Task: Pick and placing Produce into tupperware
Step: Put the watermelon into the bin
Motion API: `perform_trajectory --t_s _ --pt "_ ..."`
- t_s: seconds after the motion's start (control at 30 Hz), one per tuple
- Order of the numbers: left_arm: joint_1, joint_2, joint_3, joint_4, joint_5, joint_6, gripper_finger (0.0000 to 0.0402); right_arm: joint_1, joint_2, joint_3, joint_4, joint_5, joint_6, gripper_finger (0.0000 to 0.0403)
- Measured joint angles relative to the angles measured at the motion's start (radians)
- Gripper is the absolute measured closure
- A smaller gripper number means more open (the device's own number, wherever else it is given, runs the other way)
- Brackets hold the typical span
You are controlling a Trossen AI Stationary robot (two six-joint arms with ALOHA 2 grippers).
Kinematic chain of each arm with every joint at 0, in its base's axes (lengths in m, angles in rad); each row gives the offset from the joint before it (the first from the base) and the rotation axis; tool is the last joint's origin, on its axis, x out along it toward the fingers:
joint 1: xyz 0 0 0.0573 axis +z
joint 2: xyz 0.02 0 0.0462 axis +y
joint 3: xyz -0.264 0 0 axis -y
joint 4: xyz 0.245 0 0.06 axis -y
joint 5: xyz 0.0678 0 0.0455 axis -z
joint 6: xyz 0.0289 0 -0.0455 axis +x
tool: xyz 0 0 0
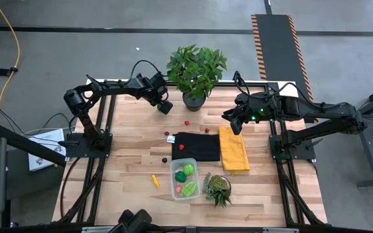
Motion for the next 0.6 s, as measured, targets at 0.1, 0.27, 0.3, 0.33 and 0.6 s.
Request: perform_trajectory --t_s 0.1,0.27,0.3,0.33,0.6 --pt "0.000 0.000 0.000 0.000 -0.008 0.000 0.0021 0.000 0.000 0.000 0.000 0.000 0.000 0.0320" --pt "0.000 0.000 0.000 0.000 -0.017 0.000 0.0021 0.000 0.000 0.000 0.000 0.002 0.000 0.0320" --pt "0.000 0.000 0.000 0.000 -0.018 0.000 0.0021 0.000 0.000 0.000 0.000 0.003 0.000 0.0320" --pt "0.000 0.000 0.000 0.000 -0.018 -0.001 0.0021 0.000 0.000 0.000 0.000 0.004 0.000 0.0320" --pt "-0.001 0.032 0.000 -0.014 -0.009 -0.019 0.0021 0.000 0.000 0.000 0.000 0.004 -0.004 0.0320"
